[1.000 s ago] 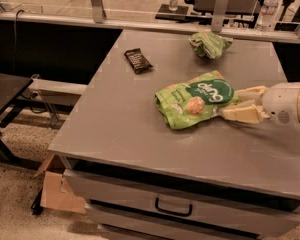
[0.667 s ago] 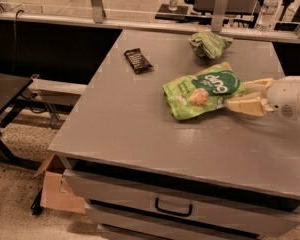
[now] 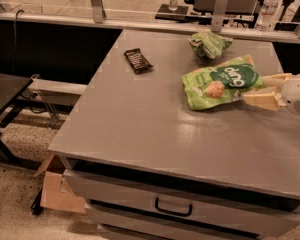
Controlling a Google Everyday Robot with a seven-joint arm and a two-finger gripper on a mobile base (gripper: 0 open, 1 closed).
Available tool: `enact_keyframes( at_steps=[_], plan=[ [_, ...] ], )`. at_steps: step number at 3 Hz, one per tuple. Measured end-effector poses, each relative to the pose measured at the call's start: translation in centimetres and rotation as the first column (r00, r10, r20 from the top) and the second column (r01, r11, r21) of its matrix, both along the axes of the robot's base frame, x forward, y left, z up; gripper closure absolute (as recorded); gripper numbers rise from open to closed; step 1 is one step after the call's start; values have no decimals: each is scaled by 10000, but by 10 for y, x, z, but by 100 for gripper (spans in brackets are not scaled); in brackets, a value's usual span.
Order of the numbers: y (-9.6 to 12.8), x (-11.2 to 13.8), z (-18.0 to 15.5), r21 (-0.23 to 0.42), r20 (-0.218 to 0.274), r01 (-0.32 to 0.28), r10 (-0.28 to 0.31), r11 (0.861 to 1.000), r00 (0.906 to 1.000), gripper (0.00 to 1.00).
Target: Move green rice chip bag near green jalapeno chip bag
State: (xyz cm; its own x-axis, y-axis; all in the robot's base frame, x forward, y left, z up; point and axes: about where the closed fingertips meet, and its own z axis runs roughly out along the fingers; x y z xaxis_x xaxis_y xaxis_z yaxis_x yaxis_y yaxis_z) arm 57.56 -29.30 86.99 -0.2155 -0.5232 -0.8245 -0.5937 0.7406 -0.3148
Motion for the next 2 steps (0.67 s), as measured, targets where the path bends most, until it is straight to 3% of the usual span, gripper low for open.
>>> enact_keyframes(
  at_steps=[1,2],
  plan=[
    [-26,15,-8,-31,223,776,-775,9970,9967,100],
    [-33,31,-7,67,478,1019,-1021,9948,9936,100]
  ],
)
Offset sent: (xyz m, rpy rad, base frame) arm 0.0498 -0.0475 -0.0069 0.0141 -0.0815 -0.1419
